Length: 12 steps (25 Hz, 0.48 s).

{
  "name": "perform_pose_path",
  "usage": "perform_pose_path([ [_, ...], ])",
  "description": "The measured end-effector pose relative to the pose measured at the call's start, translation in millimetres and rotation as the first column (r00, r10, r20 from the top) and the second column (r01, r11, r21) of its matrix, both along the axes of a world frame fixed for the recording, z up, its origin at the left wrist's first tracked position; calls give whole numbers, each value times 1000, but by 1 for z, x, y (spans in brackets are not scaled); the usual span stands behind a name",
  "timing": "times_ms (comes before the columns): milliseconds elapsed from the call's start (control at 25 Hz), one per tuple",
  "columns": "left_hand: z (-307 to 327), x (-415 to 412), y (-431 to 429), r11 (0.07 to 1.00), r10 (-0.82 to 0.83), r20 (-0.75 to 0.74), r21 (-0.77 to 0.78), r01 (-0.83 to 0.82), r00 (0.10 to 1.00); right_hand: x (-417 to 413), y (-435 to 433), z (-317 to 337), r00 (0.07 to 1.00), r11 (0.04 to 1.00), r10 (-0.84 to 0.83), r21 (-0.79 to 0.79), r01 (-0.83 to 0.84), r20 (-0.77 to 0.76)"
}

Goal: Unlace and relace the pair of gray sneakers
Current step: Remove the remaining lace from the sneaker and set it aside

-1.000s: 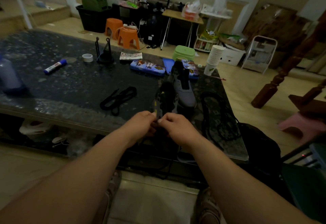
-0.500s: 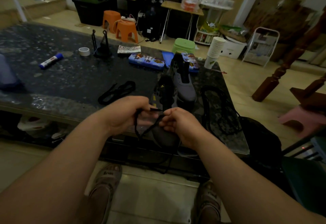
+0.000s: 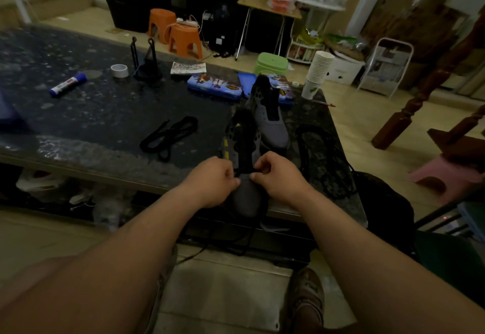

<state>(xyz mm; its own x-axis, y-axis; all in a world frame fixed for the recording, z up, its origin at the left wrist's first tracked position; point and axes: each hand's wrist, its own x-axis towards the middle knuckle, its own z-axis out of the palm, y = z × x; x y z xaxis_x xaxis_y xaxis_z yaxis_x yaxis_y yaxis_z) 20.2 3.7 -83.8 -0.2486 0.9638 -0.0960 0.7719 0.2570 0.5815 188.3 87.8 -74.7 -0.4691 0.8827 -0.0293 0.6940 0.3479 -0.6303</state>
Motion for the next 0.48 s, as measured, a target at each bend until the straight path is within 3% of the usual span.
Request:
perform_pose_path([
  [120, 5, -12, 7, 996, 81, 384, -59, -63, 920, 2, 4, 3, 997, 994, -27, -107, 34, 65],
  [200, 6, -29, 15, 993, 115, 495, -31, -114, 861, 11, 4, 12, 991, 982, 56, -186, -32, 124],
  [280, 13, -41, 22, 970, 153, 443, 105, -221, 883, 20, 10, 29, 957, 980, 153, -166, -114, 245],
  [360, 23, -42, 28, 927, 136, 396, 273, -258, 908, 17, 30, 42, 936, 992, 69, 79, -103, 345],
  [440, 27, -35, 29, 900, 82, 244, 399, -177, 966, 8, 40, 44, 978, 962, -35, 271, -22, 206],
  [480, 24, -30, 27, 896, 64, 82, 434, -94, 995, 3, 38, 40, 996, 966, -29, 259, 6, 84],
])
